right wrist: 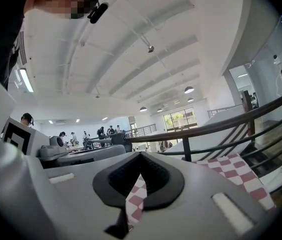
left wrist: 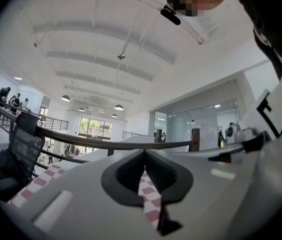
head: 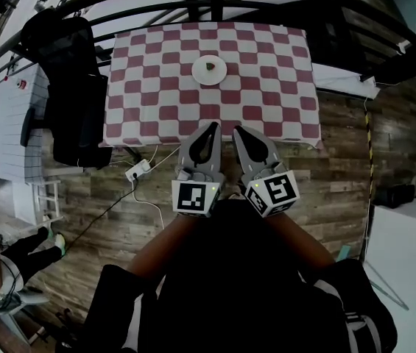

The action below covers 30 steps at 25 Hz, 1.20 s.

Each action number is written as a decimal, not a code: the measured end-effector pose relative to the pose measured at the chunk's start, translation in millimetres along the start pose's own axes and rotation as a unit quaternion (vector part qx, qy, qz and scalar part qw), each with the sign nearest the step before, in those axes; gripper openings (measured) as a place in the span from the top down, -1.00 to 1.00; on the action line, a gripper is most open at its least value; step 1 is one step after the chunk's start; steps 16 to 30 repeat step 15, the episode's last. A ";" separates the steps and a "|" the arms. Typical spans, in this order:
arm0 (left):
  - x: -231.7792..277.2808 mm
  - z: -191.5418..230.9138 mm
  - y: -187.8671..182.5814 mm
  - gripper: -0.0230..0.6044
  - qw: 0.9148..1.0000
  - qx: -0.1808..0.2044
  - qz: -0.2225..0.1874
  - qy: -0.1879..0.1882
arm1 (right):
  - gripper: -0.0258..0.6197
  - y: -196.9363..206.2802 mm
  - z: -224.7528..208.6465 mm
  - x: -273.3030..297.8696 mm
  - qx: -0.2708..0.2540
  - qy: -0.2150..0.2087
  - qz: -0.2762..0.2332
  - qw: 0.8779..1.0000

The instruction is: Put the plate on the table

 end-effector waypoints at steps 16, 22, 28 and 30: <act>-56.4 -65.3 24.0 0.91 1.000 0.007 0.015 -0.008 | 0.93 11.6 32.2 -65.2 -0.044 -0.019 0.006 0.999; -56.4 -65.3 24.0 0.91 1.000 0.007 0.015 -0.008 | 0.93 11.6 32.2 -65.2 -0.044 -0.019 0.006 0.999; -56.4 -65.3 24.0 0.91 1.000 0.007 0.015 -0.008 | 0.93 11.6 32.2 -65.2 -0.044 -0.019 0.006 0.999; -56.4 -65.3 24.0 0.91 1.000 0.007 0.015 -0.008 | 0.93 11.6 32.2 -65.2 -0.044 -0.019 0.006 0.999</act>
Point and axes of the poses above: the fingertips, and each gripper's own axes: x forward along the fingers, z to its left, y out of its underside, the point moved 6 cm from there along -x, backward along the fingers, and after that the axes turned 9 degrees about -x, right-handed, at the moved point
